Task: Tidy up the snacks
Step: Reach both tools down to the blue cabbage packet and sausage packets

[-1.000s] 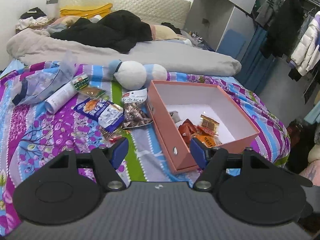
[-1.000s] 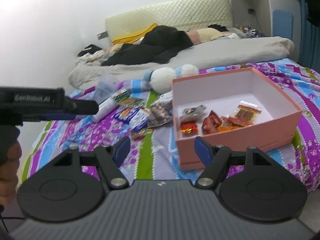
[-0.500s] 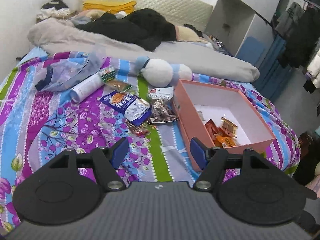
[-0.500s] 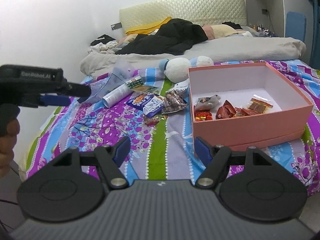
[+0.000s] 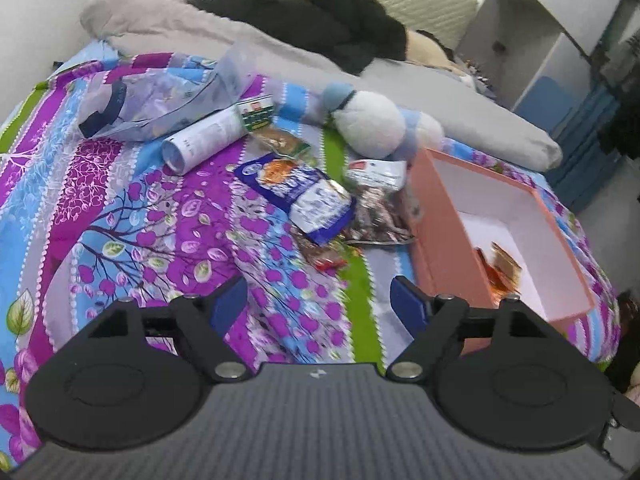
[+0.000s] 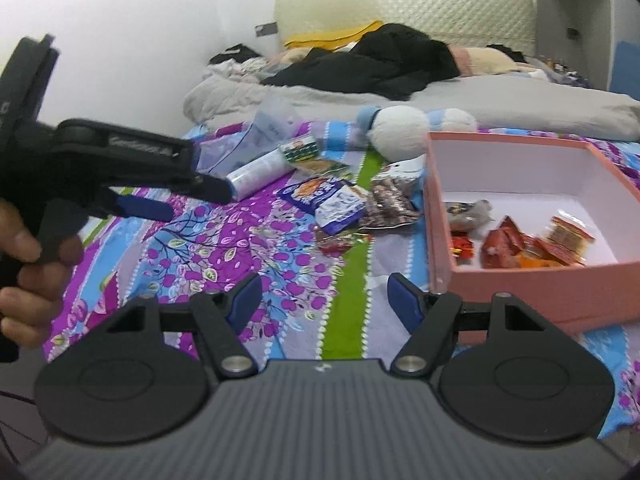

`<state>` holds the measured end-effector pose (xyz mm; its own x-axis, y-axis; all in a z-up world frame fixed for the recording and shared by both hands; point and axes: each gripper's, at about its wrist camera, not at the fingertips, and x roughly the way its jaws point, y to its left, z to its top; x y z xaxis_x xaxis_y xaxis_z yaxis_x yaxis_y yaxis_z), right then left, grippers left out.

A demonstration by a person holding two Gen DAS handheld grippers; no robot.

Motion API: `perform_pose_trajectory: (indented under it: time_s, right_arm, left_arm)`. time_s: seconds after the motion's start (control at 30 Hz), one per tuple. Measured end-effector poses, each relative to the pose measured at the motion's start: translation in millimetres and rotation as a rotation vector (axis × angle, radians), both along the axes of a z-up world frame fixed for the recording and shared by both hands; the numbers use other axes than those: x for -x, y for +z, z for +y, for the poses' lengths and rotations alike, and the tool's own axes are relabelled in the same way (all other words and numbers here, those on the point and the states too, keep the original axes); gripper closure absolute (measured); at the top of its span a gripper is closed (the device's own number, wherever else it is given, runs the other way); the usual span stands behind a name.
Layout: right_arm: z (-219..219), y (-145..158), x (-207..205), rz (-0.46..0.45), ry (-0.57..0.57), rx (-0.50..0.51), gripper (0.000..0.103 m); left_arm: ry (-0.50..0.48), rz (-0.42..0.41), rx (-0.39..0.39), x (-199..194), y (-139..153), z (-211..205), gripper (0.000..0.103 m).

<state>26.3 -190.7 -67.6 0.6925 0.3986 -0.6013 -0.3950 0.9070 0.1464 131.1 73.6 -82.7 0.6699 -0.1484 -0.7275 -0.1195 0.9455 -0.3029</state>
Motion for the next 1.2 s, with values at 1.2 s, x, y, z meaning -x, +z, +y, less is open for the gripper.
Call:
perform_pose_trajectory:
  time_s: [1.2]
  right_arm:
    - [134, -151, -155, -0.218, 0.389, 0.694, 0.072]
  left_arm:
    - [0.032, 0.263, 0.448, -227, -183, 42, 0.040]
